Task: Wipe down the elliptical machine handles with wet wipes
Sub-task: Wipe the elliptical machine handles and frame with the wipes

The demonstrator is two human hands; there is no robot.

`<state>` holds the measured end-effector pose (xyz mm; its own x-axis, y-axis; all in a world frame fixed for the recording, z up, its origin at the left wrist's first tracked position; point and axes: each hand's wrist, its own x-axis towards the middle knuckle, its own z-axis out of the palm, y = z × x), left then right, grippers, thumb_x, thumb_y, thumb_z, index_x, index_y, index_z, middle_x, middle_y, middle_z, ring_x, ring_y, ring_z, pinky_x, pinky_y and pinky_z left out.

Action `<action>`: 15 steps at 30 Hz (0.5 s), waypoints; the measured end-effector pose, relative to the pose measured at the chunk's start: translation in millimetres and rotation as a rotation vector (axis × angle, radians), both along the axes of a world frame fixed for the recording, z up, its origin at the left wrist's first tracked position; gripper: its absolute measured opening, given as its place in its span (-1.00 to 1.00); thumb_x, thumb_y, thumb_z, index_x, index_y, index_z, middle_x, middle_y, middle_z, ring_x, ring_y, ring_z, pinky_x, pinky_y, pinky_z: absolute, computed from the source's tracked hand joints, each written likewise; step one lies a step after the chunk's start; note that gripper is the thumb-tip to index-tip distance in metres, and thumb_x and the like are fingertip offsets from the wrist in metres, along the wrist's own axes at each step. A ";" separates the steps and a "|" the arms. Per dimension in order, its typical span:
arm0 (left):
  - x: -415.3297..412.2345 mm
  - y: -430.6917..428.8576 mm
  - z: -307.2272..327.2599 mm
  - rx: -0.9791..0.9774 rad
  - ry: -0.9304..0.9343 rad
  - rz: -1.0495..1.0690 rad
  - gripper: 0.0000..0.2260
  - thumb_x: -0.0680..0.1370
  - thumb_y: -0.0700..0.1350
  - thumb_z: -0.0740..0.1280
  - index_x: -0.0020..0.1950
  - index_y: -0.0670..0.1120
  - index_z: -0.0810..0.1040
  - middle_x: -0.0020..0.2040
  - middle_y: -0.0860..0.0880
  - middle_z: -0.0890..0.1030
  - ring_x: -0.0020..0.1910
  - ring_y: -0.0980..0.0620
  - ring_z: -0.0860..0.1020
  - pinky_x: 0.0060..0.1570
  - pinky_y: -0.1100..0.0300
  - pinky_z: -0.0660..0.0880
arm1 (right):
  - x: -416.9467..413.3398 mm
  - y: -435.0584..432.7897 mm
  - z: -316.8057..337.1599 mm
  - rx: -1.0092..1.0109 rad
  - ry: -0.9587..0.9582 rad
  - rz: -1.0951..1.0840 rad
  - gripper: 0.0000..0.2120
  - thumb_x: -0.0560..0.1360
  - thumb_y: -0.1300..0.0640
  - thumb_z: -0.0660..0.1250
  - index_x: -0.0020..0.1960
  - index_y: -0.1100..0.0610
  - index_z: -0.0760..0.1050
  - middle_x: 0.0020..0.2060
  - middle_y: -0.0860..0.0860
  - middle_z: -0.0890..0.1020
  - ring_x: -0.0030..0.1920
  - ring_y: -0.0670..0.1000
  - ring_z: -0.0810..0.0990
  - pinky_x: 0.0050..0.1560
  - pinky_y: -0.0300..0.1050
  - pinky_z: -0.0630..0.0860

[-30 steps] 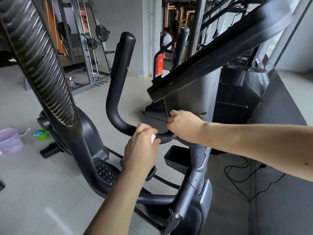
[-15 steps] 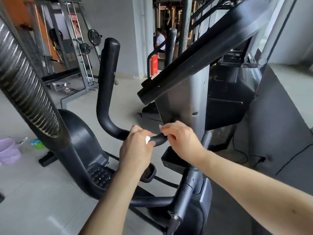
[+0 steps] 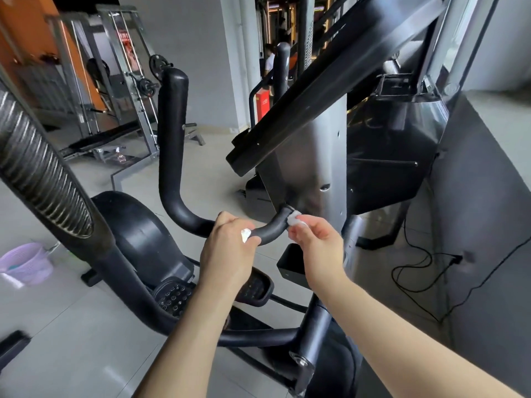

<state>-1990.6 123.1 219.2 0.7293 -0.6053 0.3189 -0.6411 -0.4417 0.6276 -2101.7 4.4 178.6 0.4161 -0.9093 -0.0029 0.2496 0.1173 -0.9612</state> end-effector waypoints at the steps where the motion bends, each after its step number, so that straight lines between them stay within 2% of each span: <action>1: 0.2 -0.2 0.0 0.000 0.001 0.003 -0.87 0.54 -0.16 0.47 0.07 -0.02 0.69 0.07 0.07 0.48 -0.05 -0.07 0.56 0.03 -0.03 0.54 | 4.6 1.9 -1.2 0.032 -0.021 -0.004 -0.92 0.57 0.19 0.44 0.02 0.16 0.69 -0.16 0.09 0.73 -0.12 -0.01 0.69 0.11 -0.10 0.61; 5: 0.9 -0.3 -1.4 -0.008 0.004 0.005 -0.86 0.53 -0.15 0.47 0.08 -0.03 0.69 0.09 0.05 0.49 -0.04 -0.10 0.57 0.05 -0.07 0.56 | 16.7 7.7 -4.3 0.050 0.071 -0.082 -0.94 0.60 0.15 0.41 0.03 0.11 0.65 -0.23 0.01 0.70 -0.24 -0.12 0.64 -0.06 -0.20 0.57; 9: -1.0 0.2 -1.5 -0.001 0.016 0.015 -0.86 0.54 -0.13 0.46 0.09 -0.01 0.68 0.10 0.07 0.48 -0.02 -0.09 0.57 0.05 -0.07 0.55 | 25.9 8.6 -5.6 0.180 0.109 -0.116 -0.94 0.63 0.17 0.37 0.04 0.08 0.62 -0.10 -0.01 0.72 -0.06 -0.05 0.73 0.10 -0.09 0.64; 13: -2.7 1.4 -0.9 -0.005 0.017 0.019 -0.86 0.55 -0.13 0.45 0.10 -0.01 0.68 0.10 0.08 0.47 -0.01 -0.09 0.56 0.06 -0.04 0.54 | 31.5 6.3 -3.5 0.423 -0.040 -0.073 -0.93 0.64 0.27 0.34 0.07 0.21 0.61 -0.02 0.11 0.75 0.01 0.05 0.76 0.19 -0.05 0.64; 15: -3.8 1.9 0.5 -0.002 0.021 0.021 -0.86 0.56 -0.13 0.44 0.10 -0.01 0.68 0.10 0.09 0.46 -0.01 -0.08 0.56 0.06 -0.02 0.54 | 34.0 7.0 -1.8 0.573 -0.171 -0.028 -0.88 0.65 0.33 0.29 0.14 0.29 0.58 0.02 0.20 0.73 0.03 0.11 0.75 0.11 -0.07 0.66</action>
